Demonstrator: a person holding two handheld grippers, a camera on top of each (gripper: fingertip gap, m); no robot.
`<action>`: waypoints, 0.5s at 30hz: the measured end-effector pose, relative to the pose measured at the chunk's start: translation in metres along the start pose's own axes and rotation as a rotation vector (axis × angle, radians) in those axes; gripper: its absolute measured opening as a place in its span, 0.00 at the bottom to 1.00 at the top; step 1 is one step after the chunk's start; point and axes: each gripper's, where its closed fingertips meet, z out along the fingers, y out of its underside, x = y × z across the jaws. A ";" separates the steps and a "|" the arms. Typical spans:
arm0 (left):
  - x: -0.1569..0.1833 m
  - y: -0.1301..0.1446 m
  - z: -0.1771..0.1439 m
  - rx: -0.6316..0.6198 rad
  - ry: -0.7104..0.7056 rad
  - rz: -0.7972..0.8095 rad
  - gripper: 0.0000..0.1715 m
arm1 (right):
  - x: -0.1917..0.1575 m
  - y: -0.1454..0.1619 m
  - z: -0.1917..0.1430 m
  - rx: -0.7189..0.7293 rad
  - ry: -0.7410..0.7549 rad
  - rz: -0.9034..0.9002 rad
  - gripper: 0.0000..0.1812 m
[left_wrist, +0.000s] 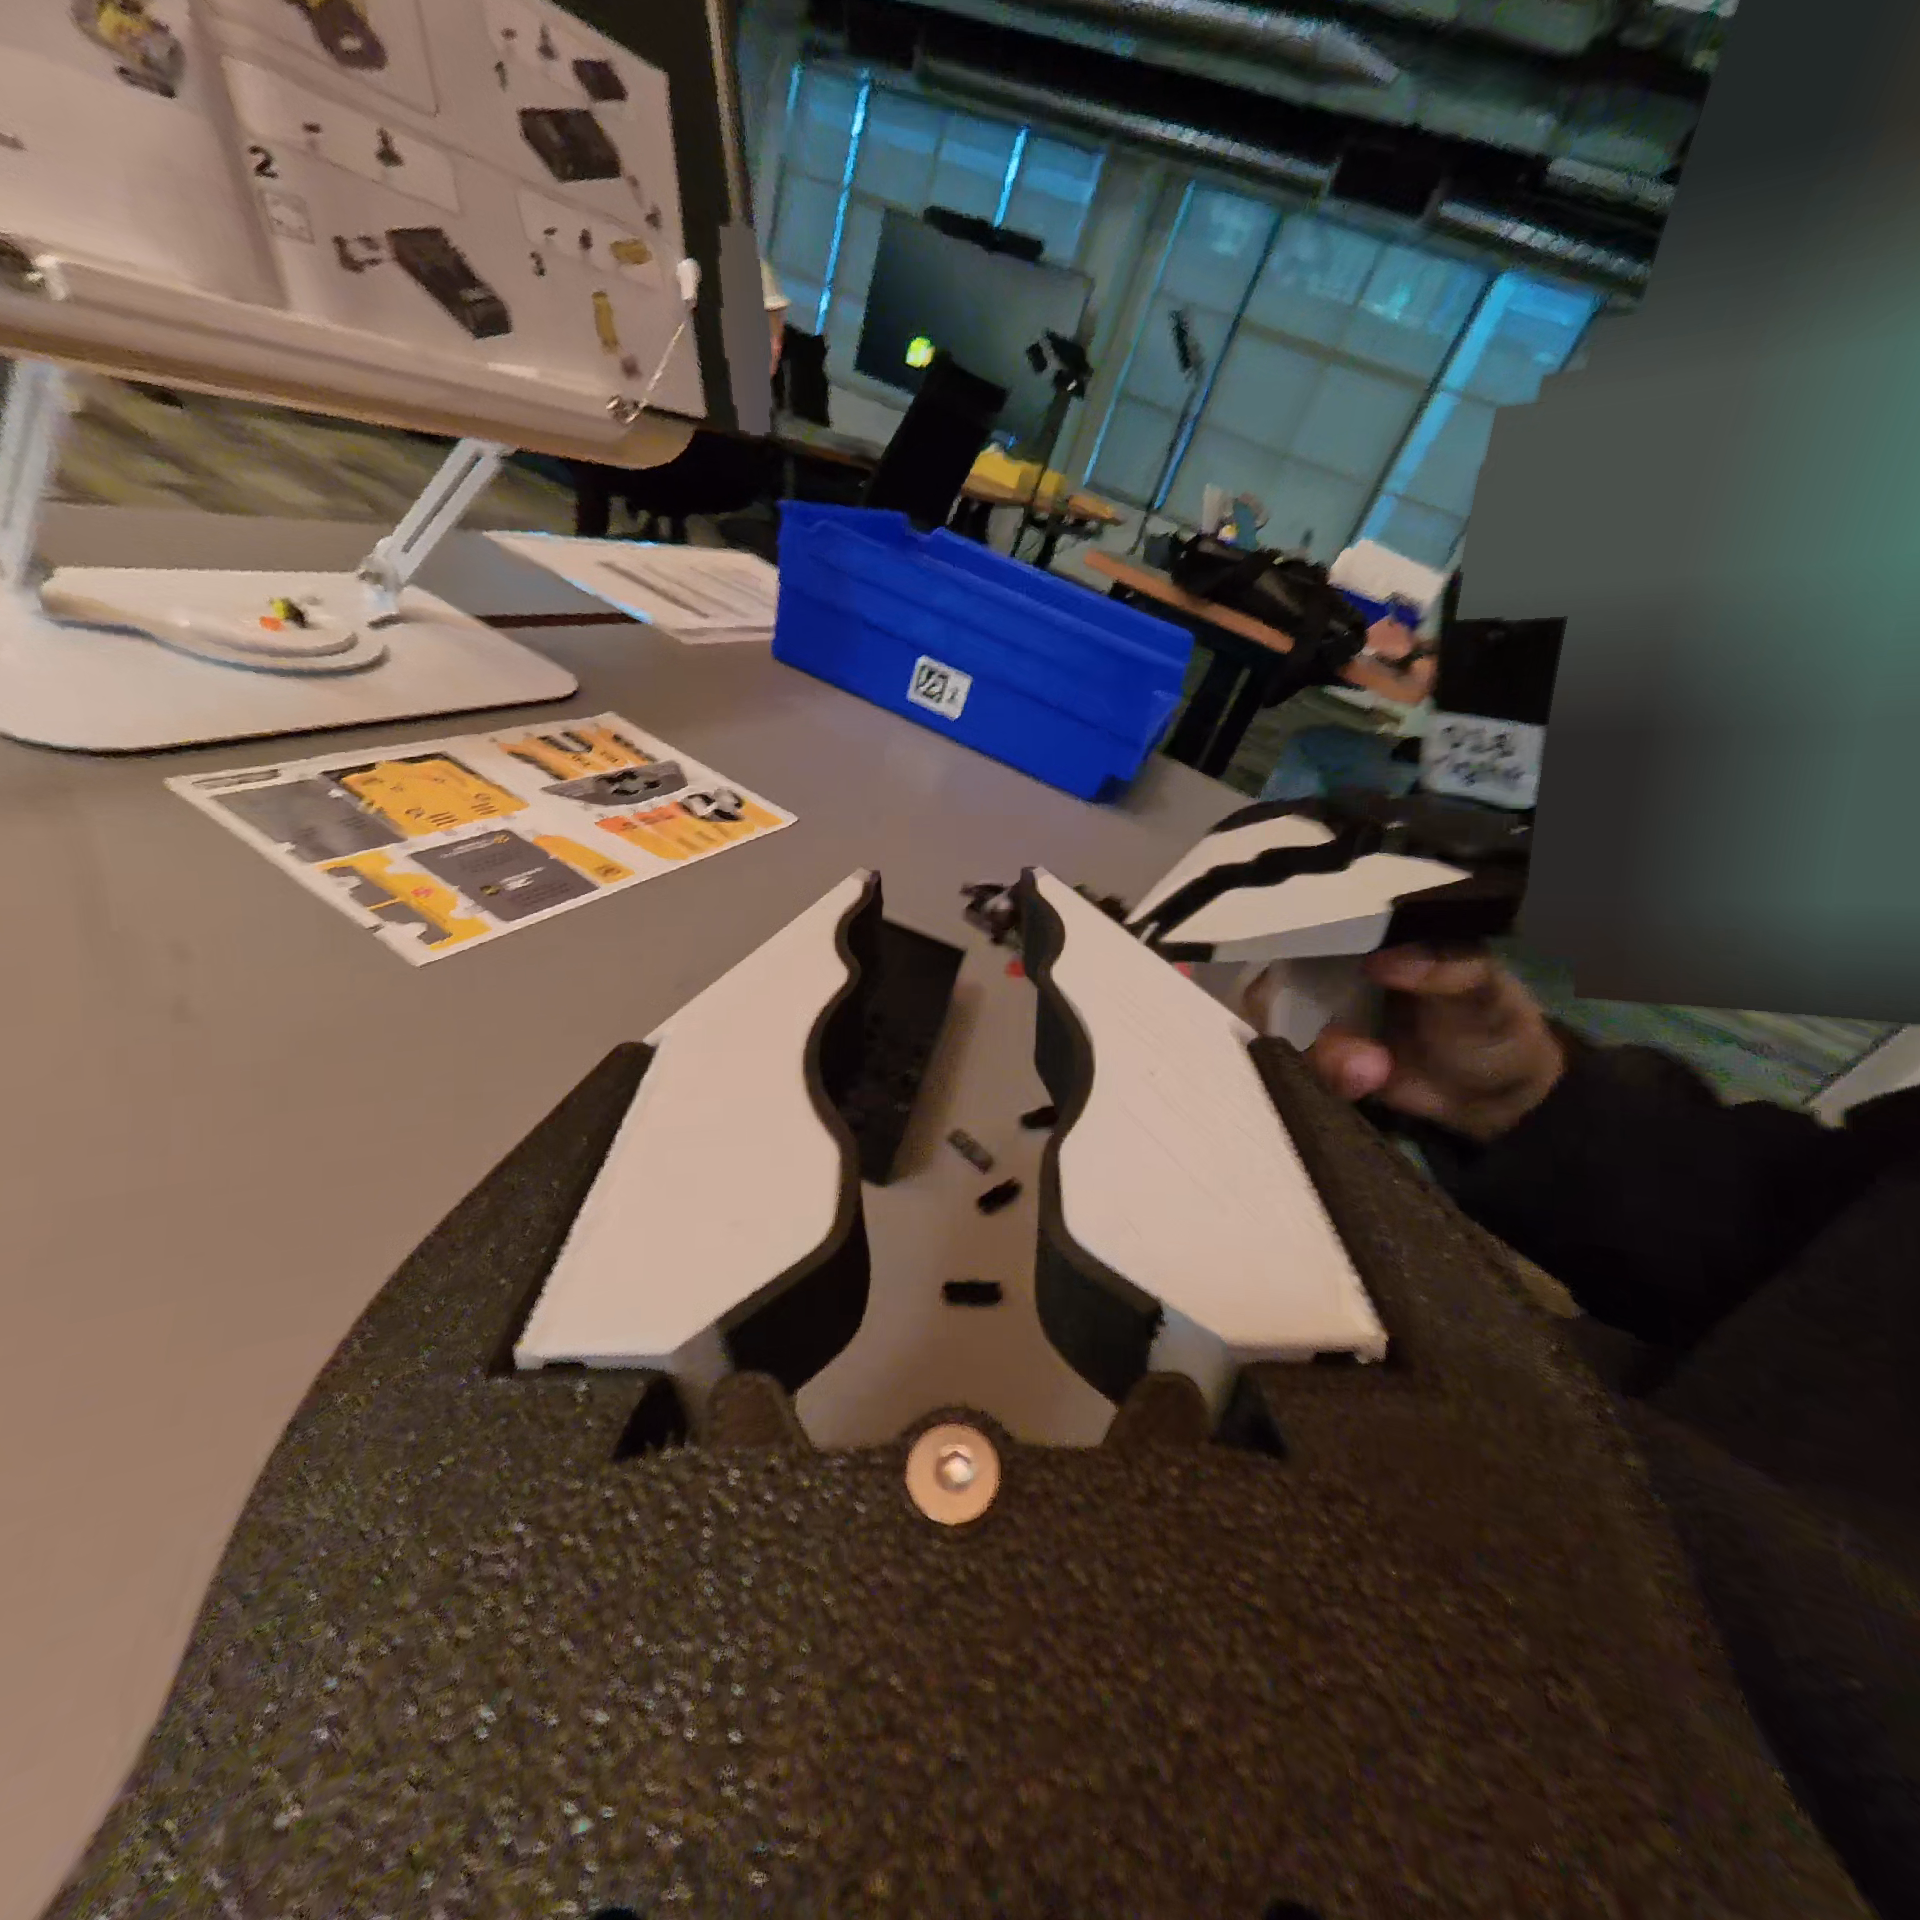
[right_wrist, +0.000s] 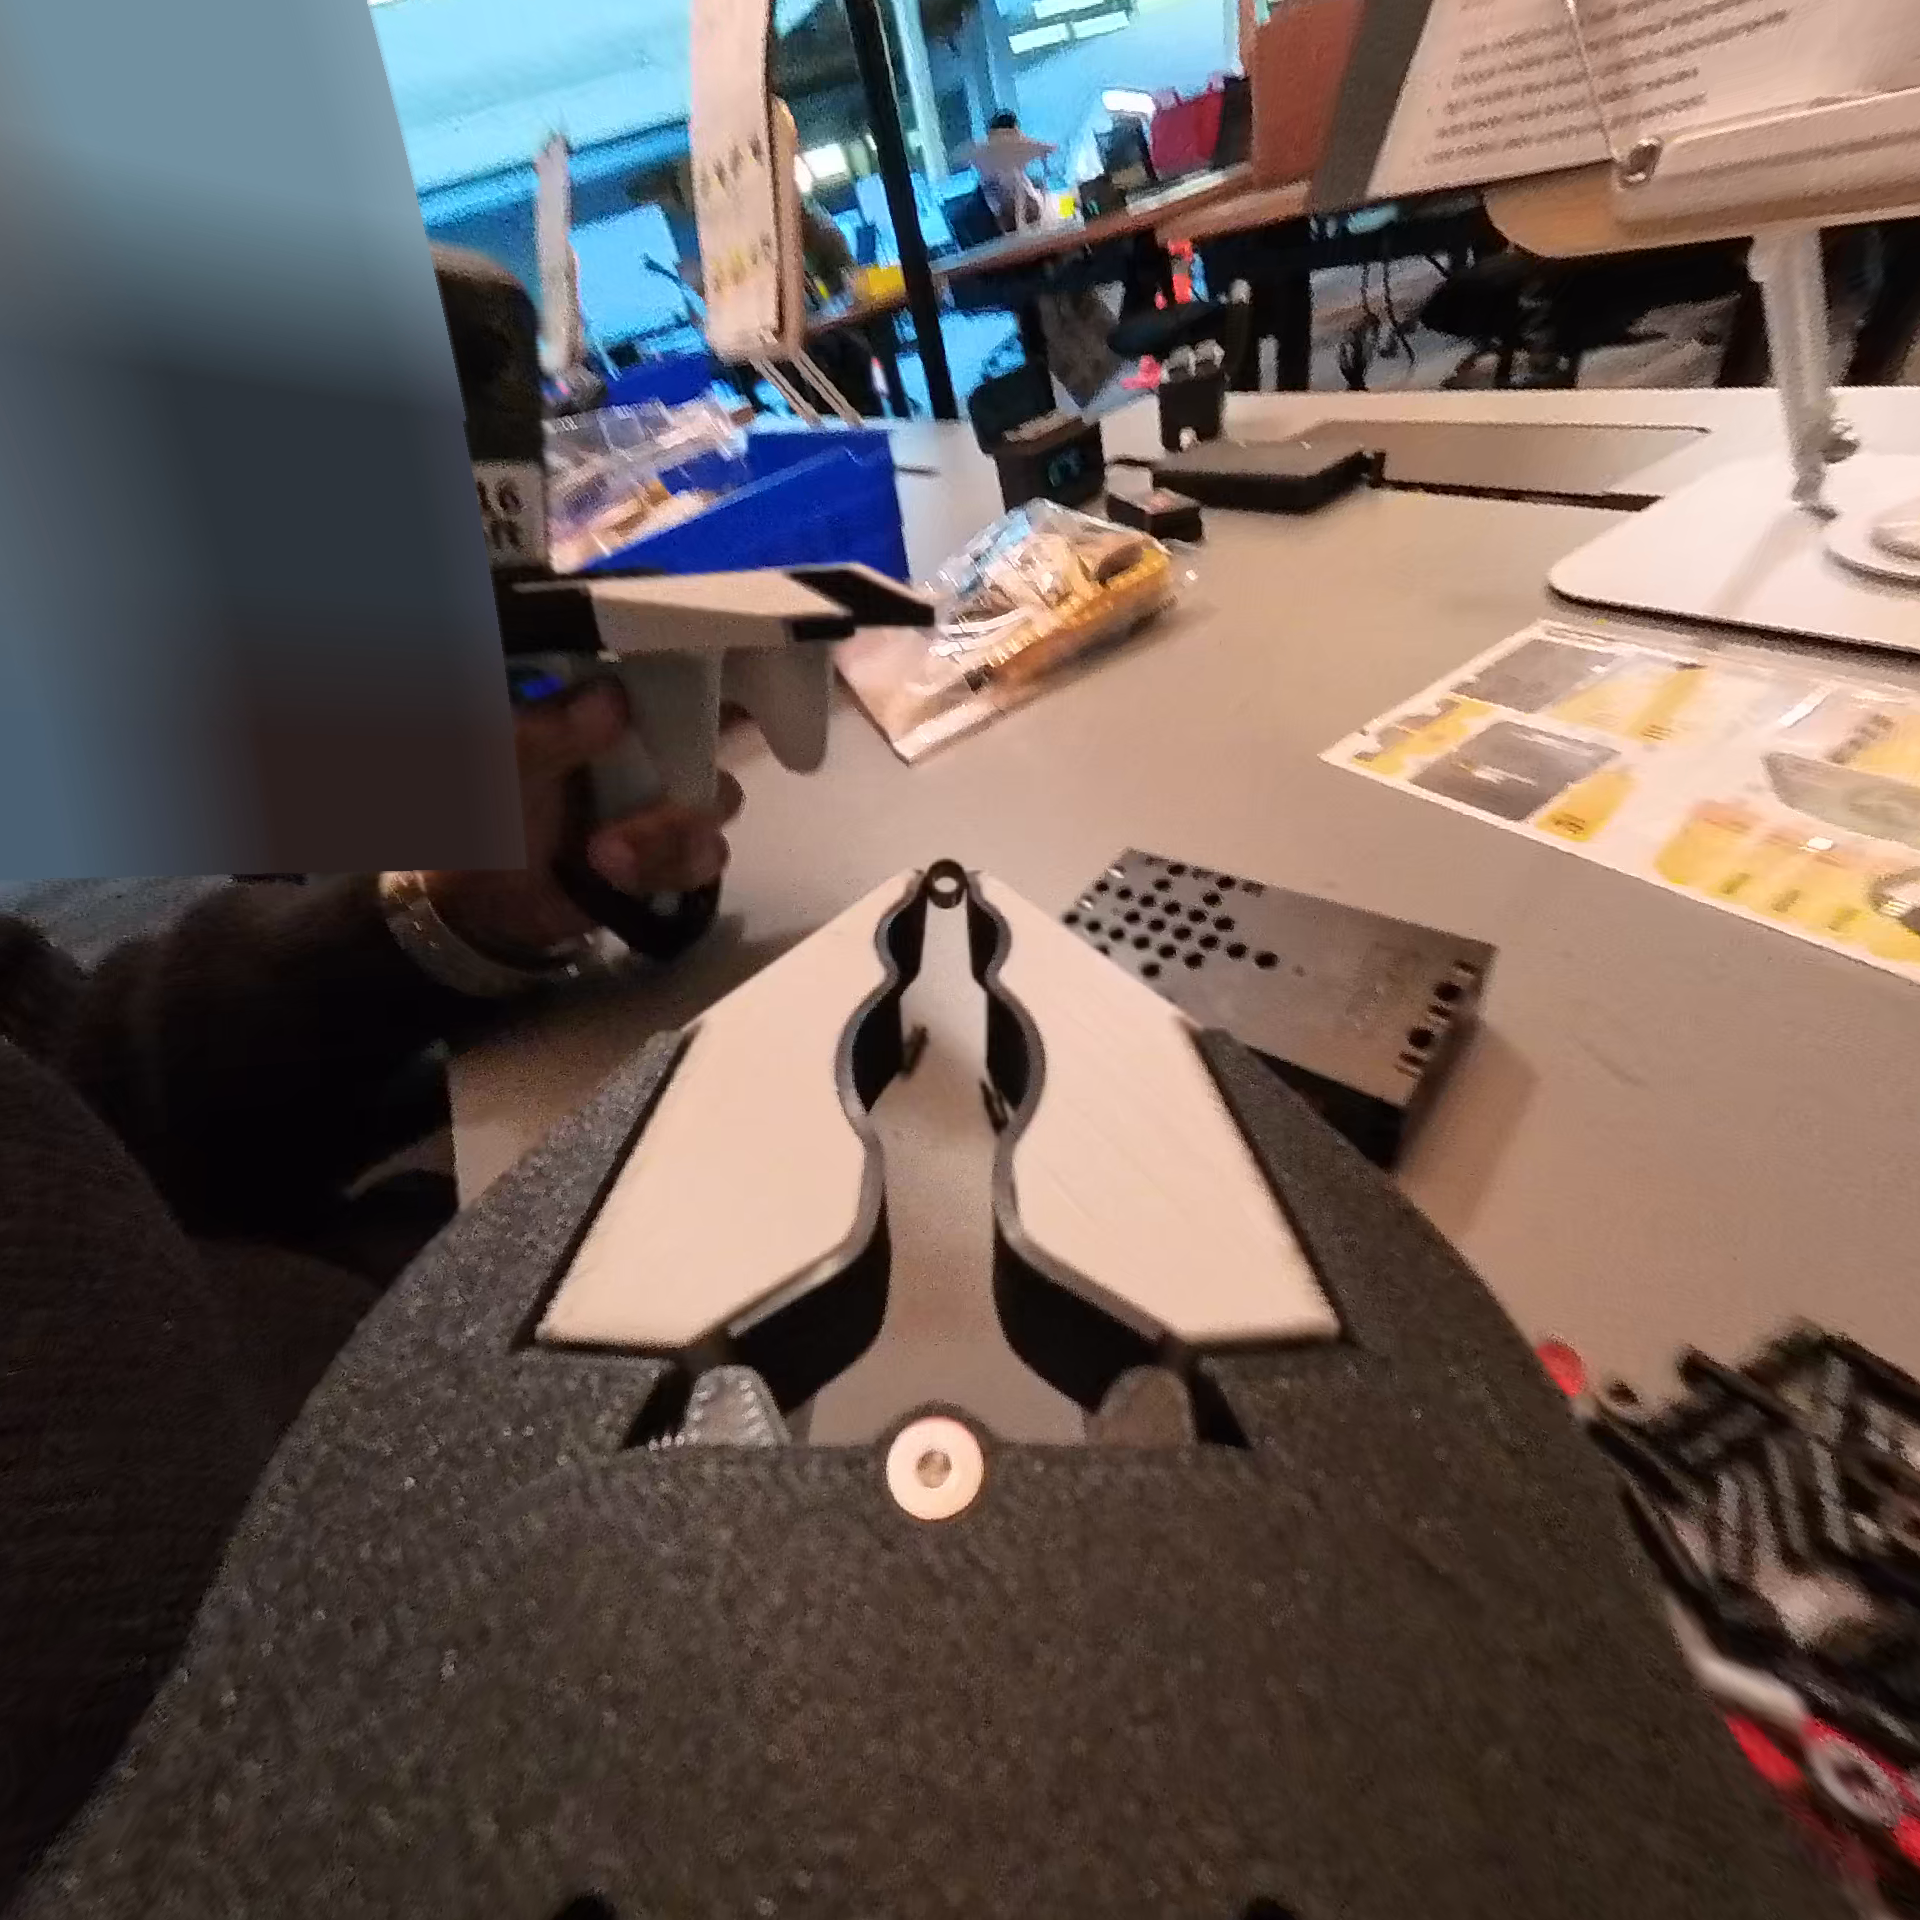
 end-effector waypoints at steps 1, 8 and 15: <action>0.006 -0.002 0.002 0.018 0.026 -0.017 0.15 | -0.002 -0.004 0.004 0.028 -0.024 0.019 0.04; 0.022 0.004 0.007 -0.001 0.067 0.028 0.15 | -0.011 -0.017 0.001 0.157 -0.109 0.034 0.04; 0.029 0.014 0.011 -0.057 0.072 0.112 0.15 | -0.007 -0.009 0.005 0.110 -0.091 0.045 0.04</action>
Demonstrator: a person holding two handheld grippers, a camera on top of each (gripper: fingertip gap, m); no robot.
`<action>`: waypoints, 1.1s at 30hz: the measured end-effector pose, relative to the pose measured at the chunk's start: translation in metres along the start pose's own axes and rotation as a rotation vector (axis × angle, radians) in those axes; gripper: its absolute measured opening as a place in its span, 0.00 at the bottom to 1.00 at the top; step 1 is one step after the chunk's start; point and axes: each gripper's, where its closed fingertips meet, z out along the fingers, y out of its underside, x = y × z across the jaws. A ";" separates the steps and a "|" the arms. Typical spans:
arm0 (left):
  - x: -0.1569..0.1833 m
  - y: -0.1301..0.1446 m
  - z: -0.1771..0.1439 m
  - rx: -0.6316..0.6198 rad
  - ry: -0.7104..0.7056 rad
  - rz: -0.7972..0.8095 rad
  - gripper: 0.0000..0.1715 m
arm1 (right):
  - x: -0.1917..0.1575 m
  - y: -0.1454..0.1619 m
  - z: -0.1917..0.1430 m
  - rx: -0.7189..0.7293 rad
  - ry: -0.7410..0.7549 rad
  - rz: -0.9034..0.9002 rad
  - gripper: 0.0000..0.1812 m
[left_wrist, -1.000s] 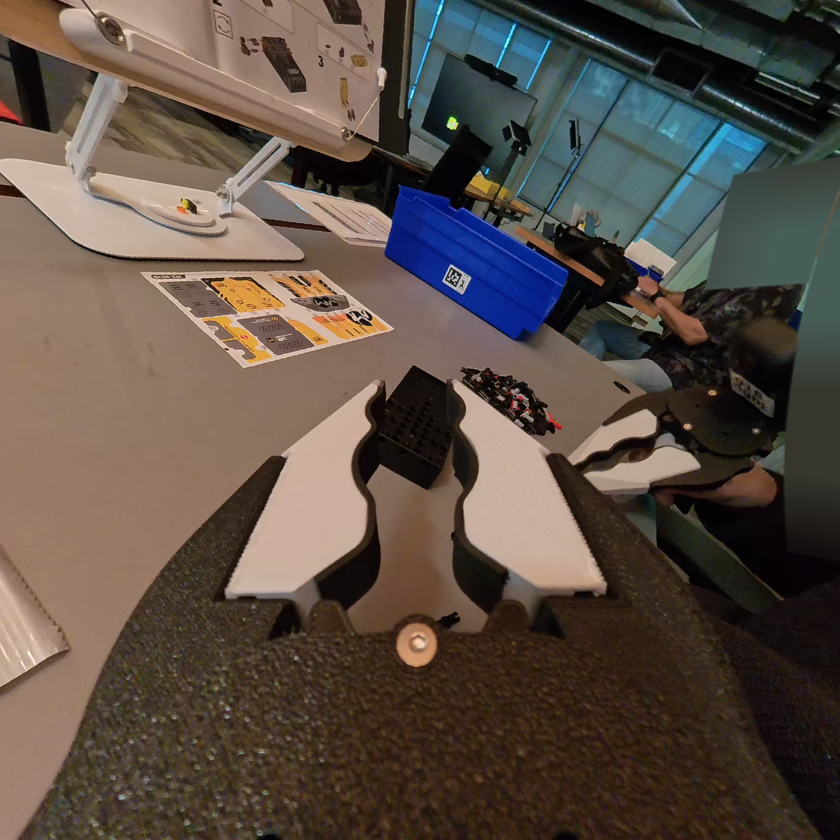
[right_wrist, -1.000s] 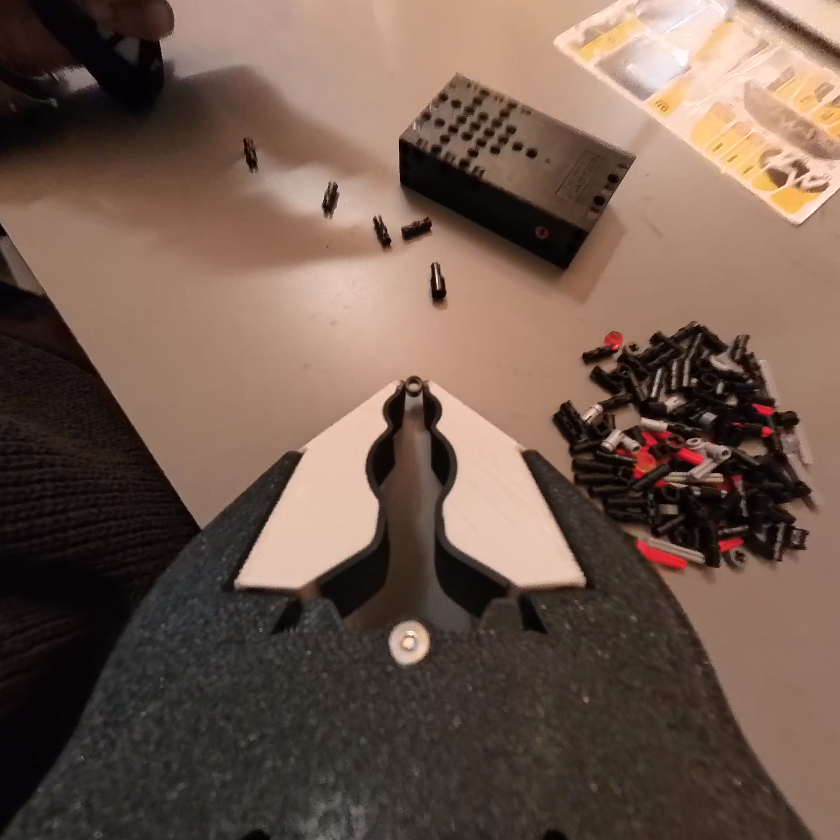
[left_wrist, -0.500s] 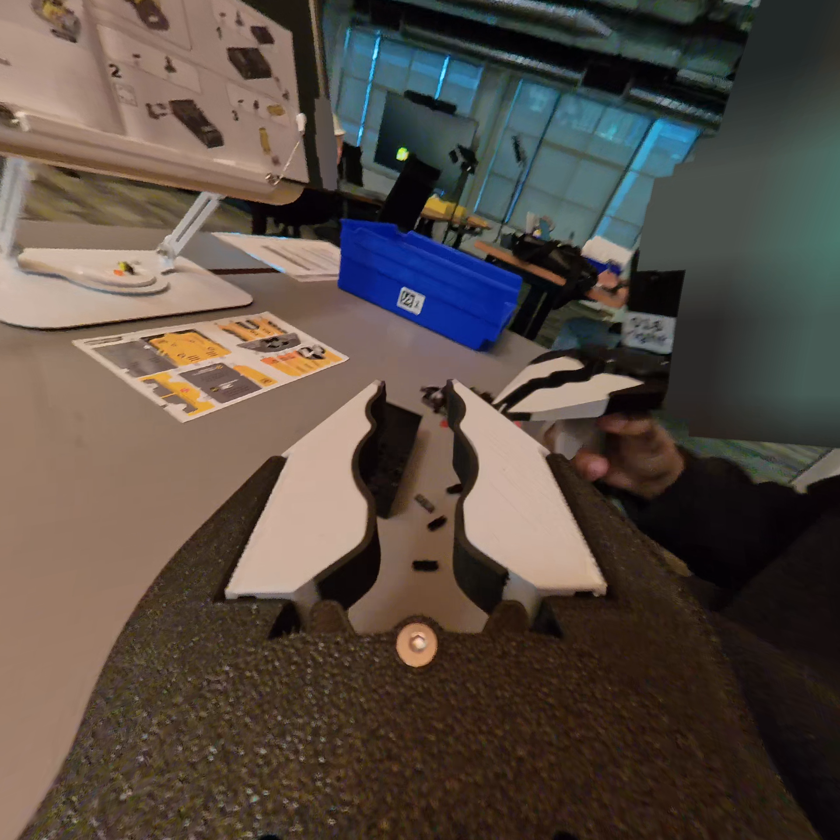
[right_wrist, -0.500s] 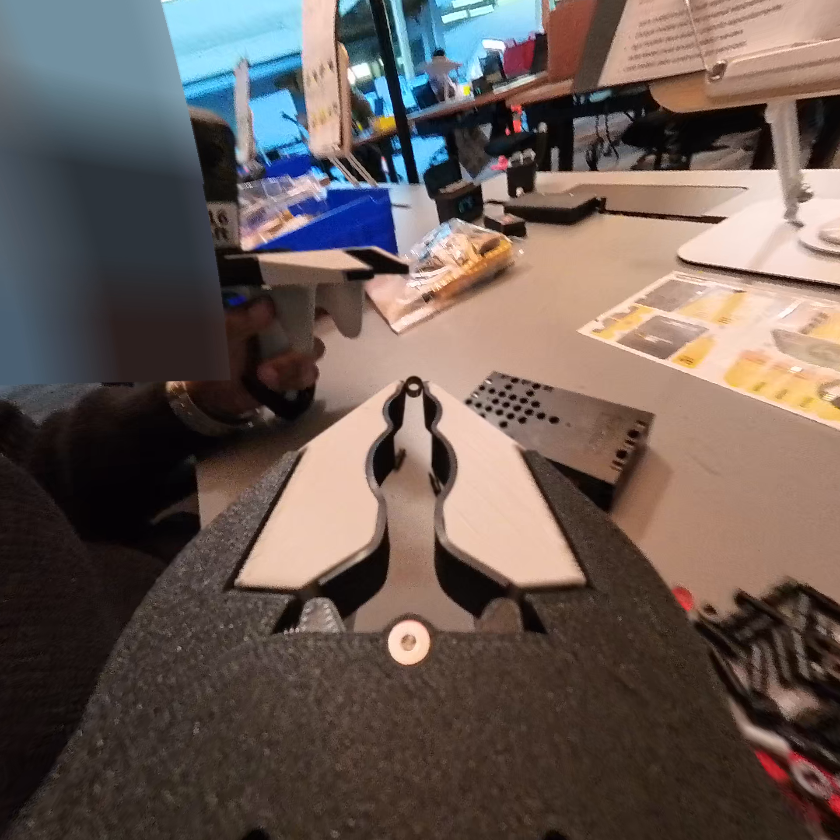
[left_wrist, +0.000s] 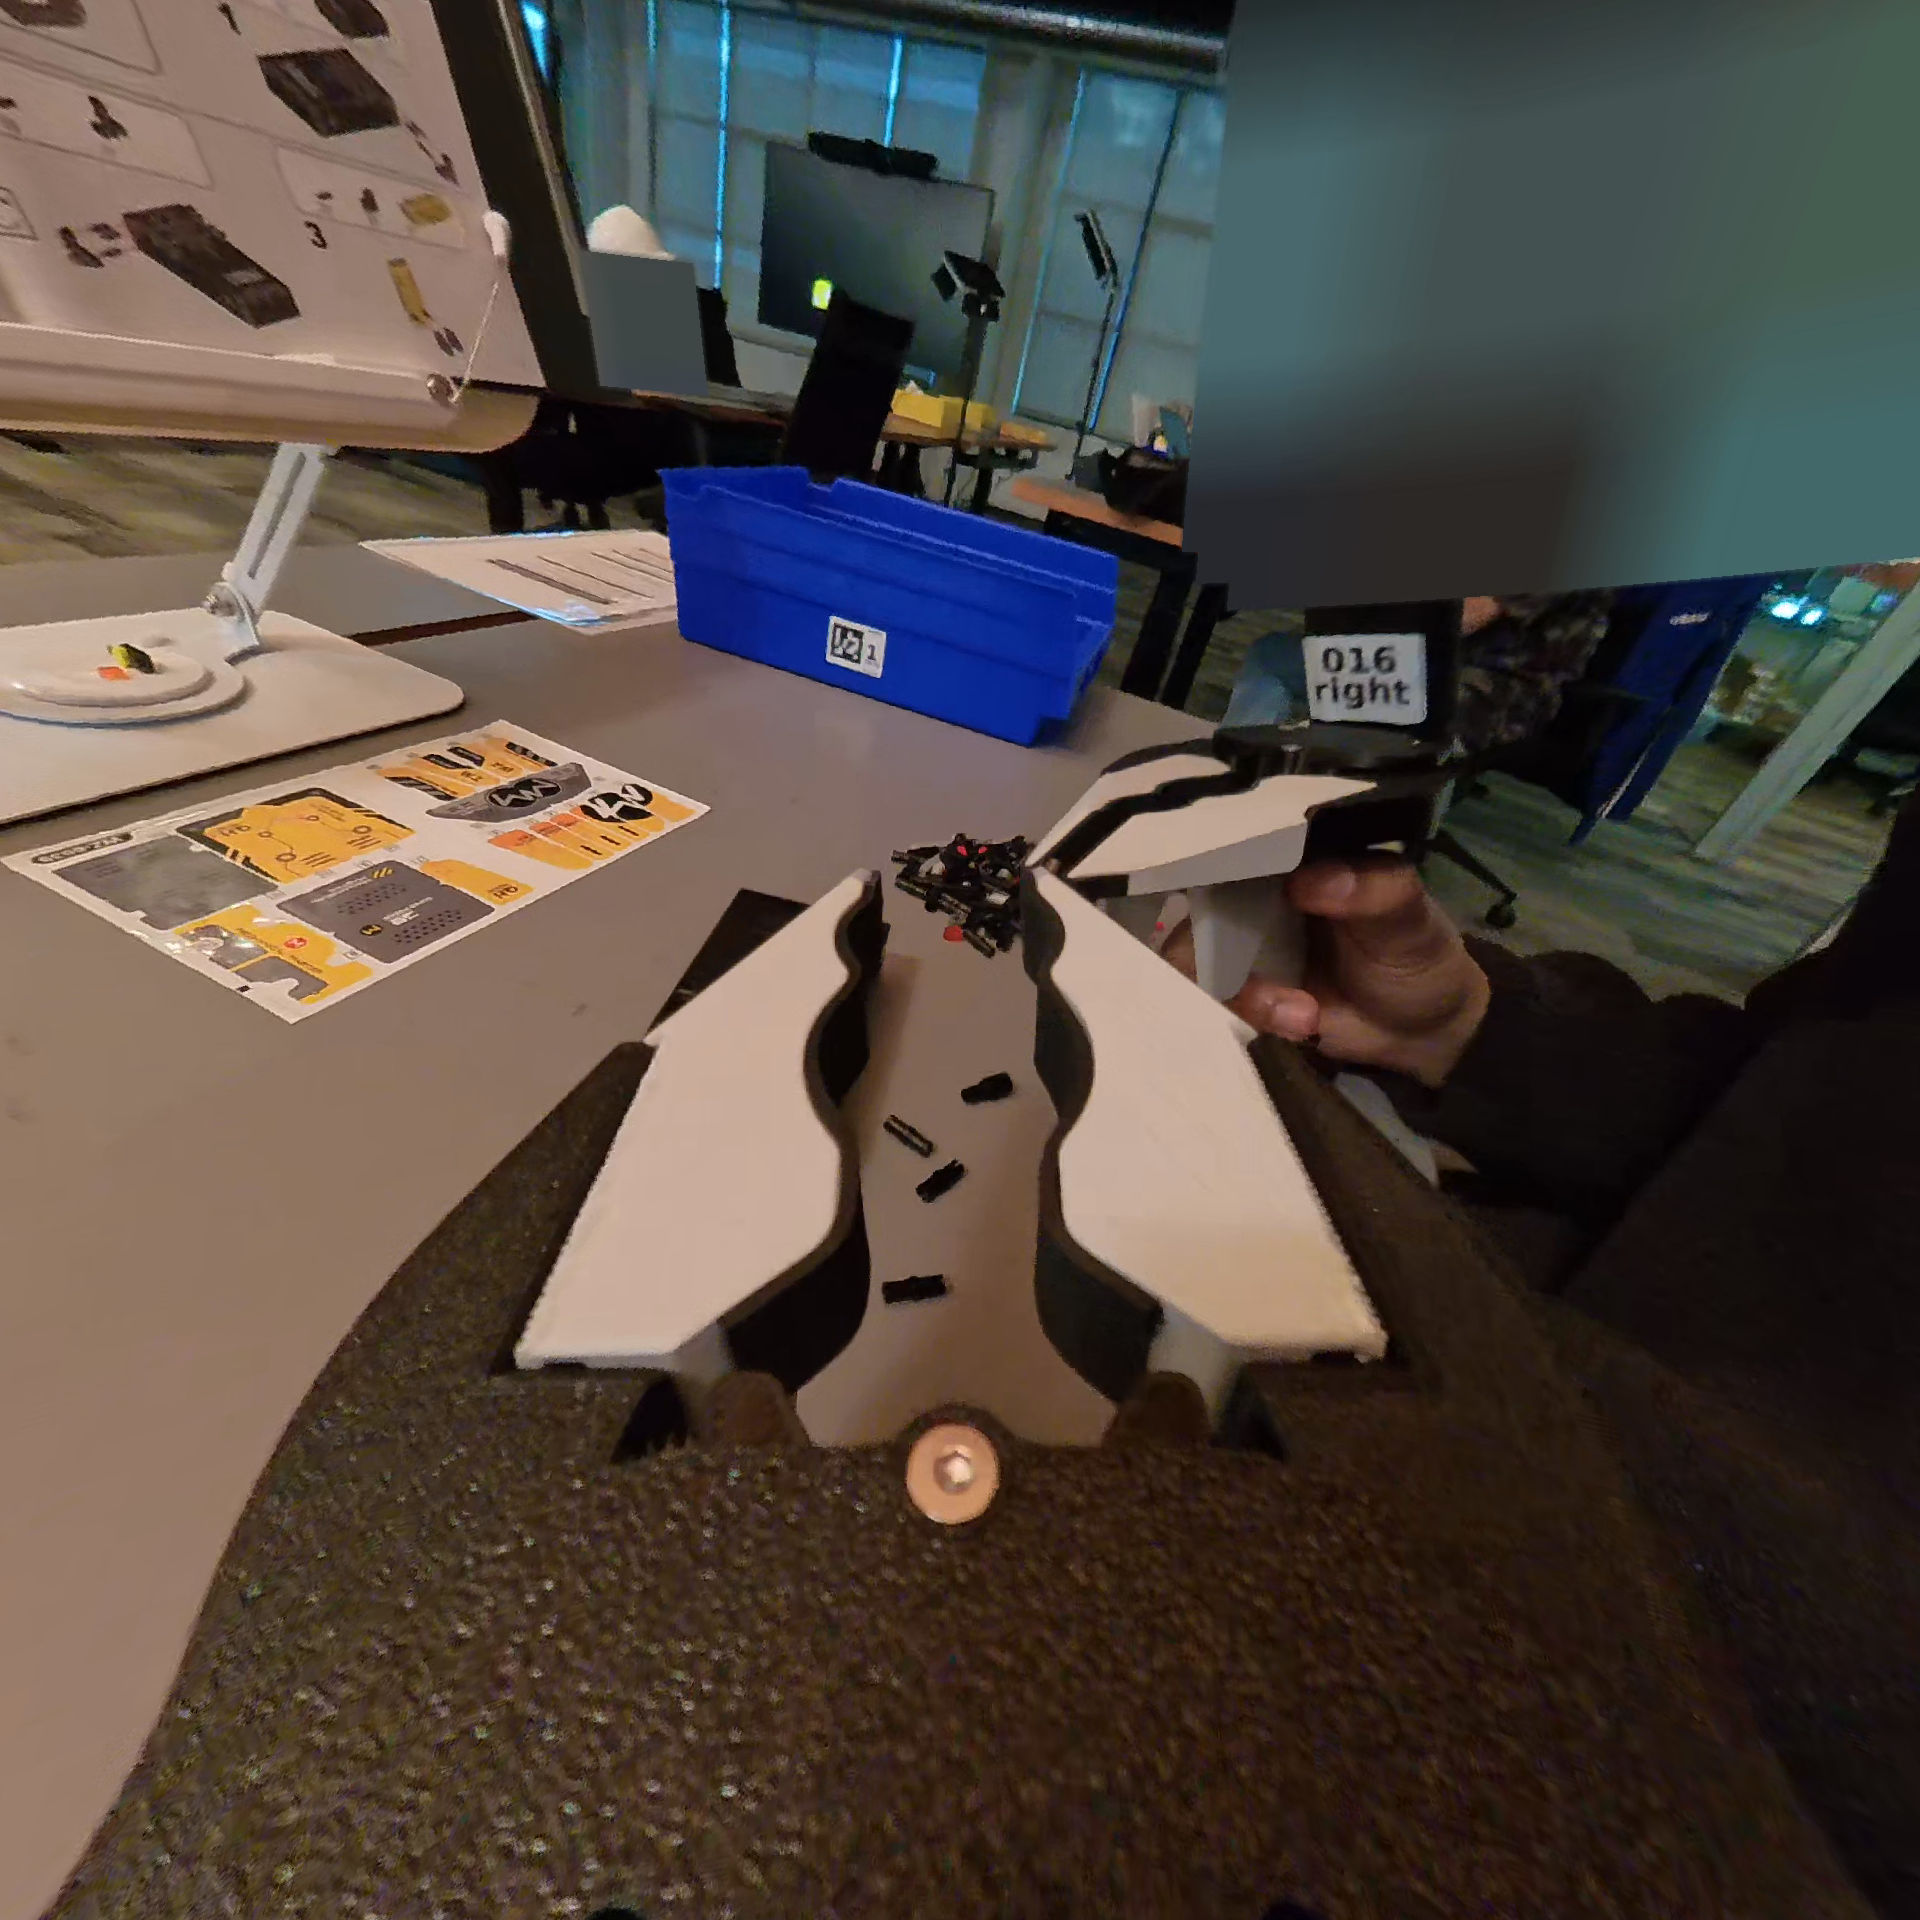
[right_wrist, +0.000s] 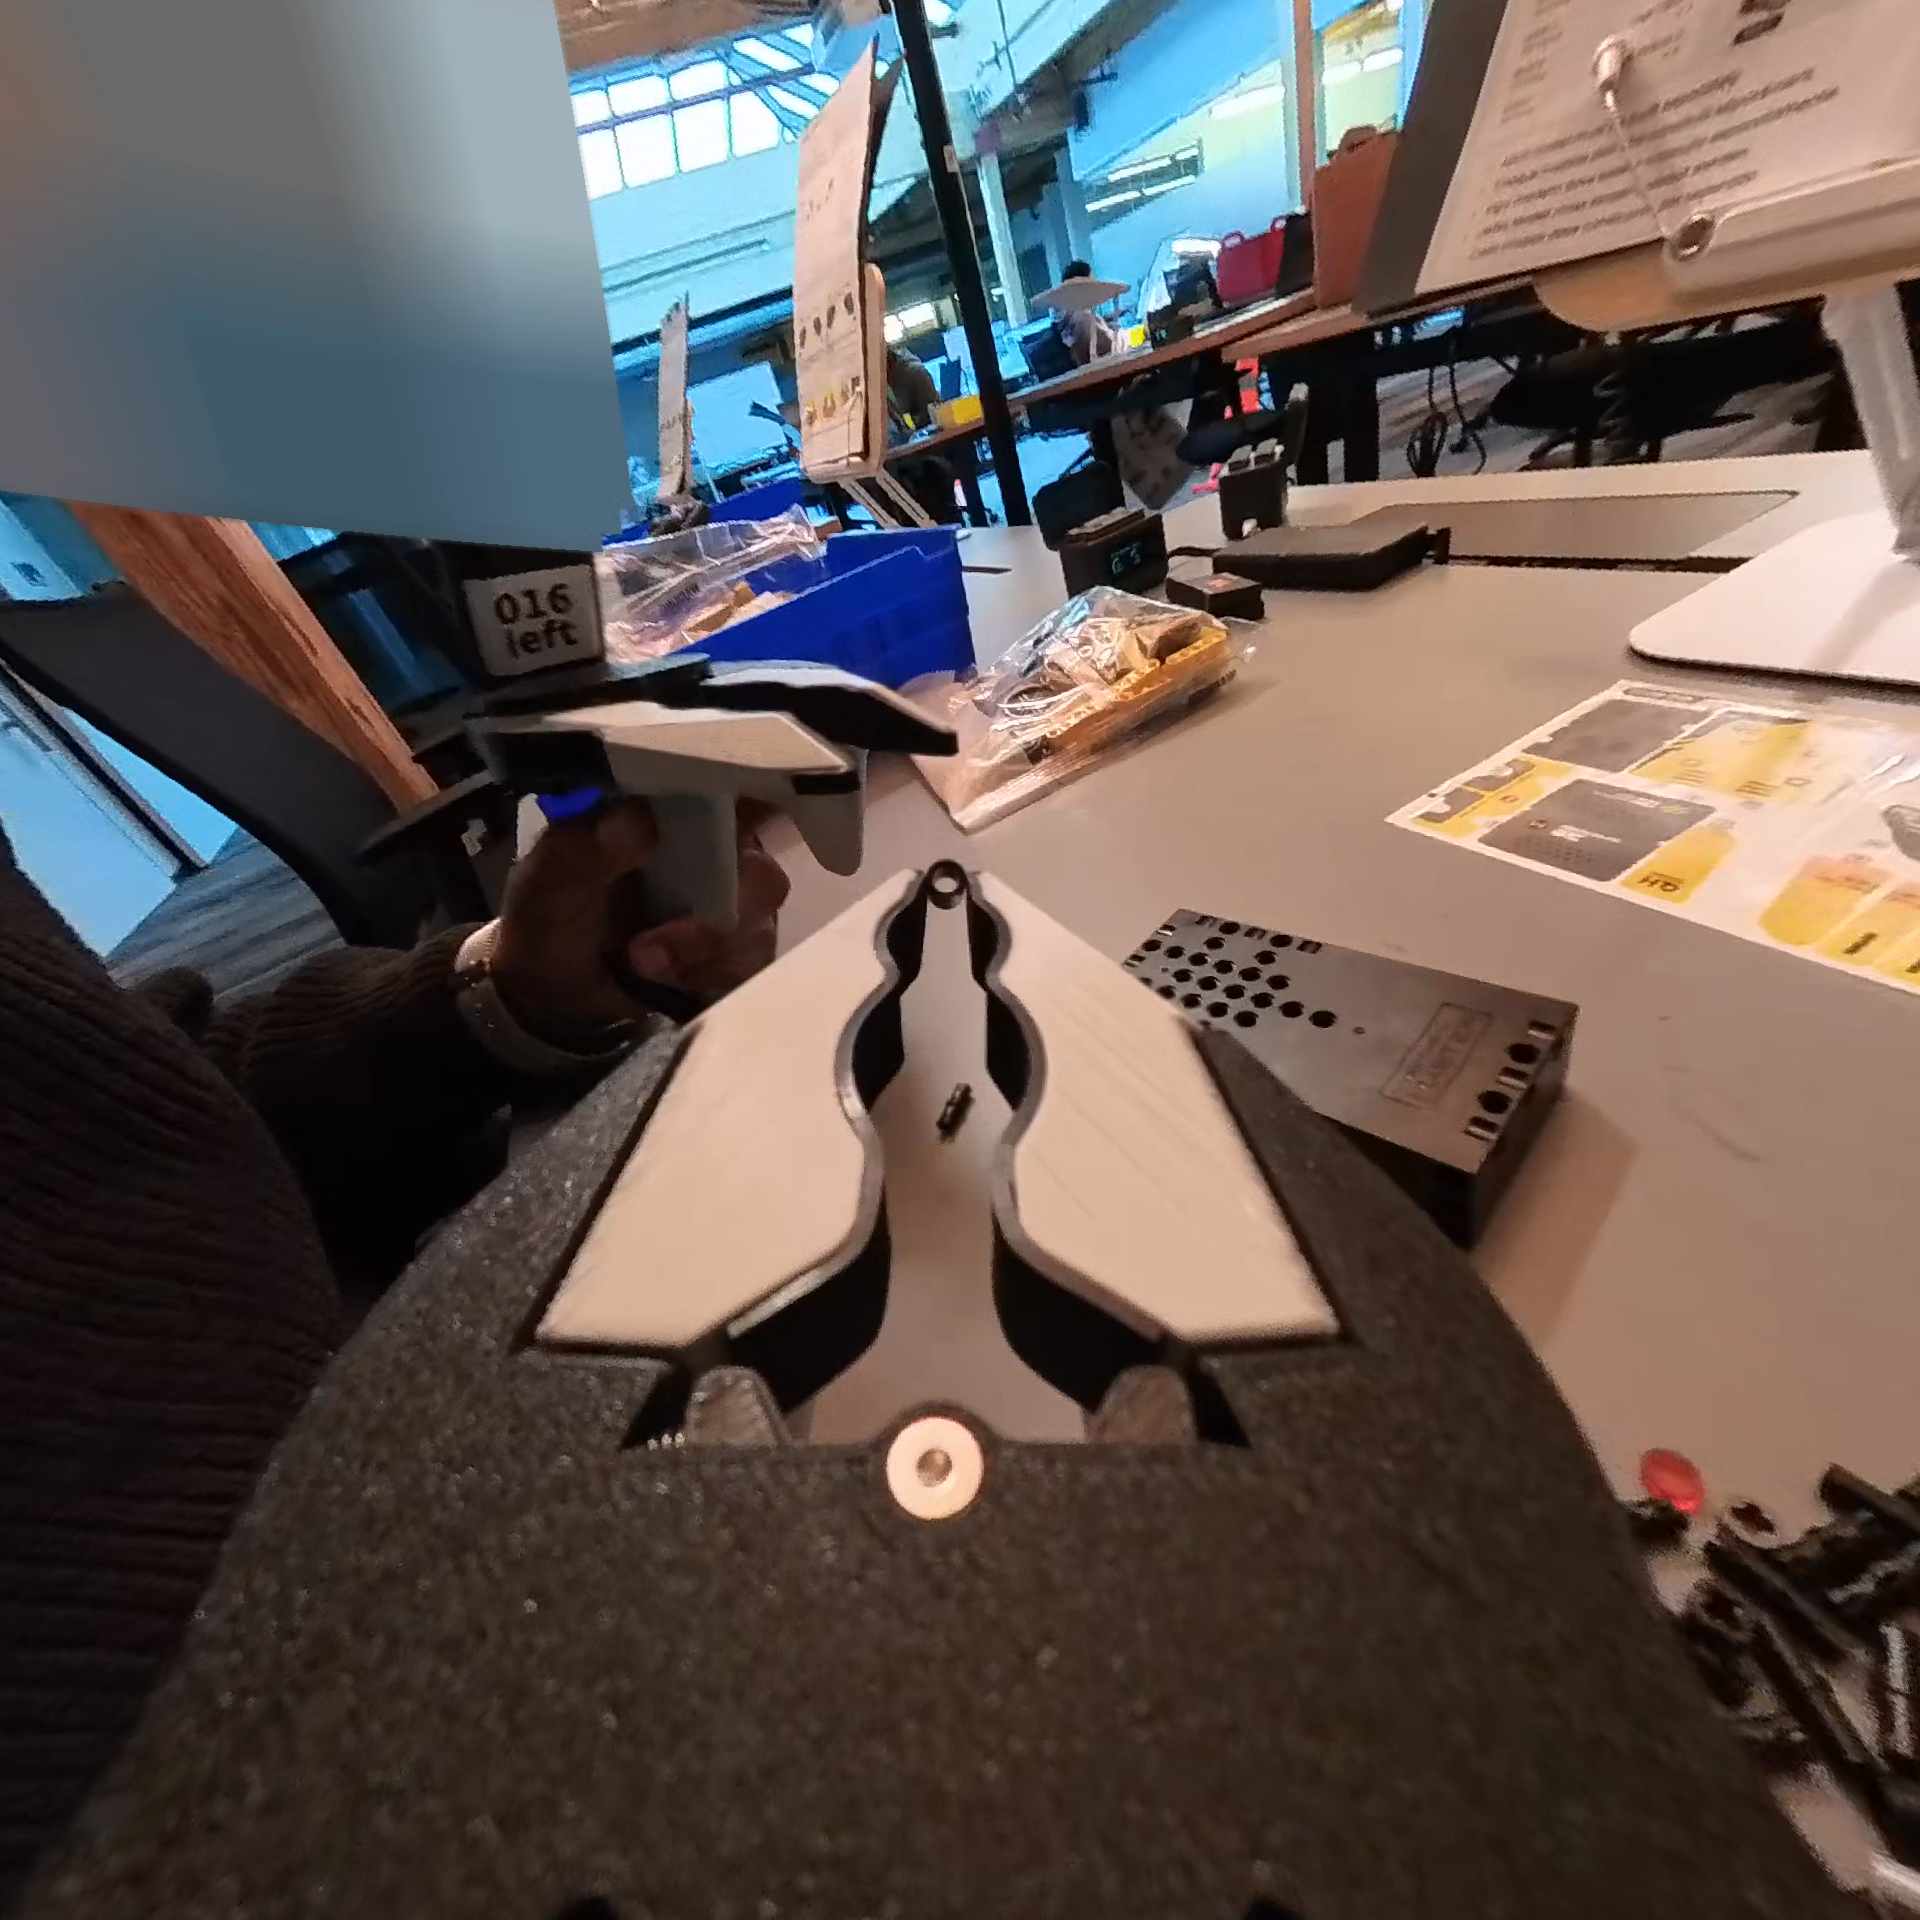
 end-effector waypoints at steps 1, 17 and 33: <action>-0.001 0.002 0.001 -0.013 -0.017 0.023 0.15 | 0.001 0.002 0.001 -0.009 0.012 -0.005 0.04; 0.000 0.007 0.005 -0.050 -0.046 0.127 0.15 | 0.008 0.007 0.006 -0.049 0.029 0.014 0.04; 0.043 0.023 0.012 -0.107 0.126 0.266 0.15 | -0.015 -0.009 -0.001 0.068 -0.224 0.321 0.04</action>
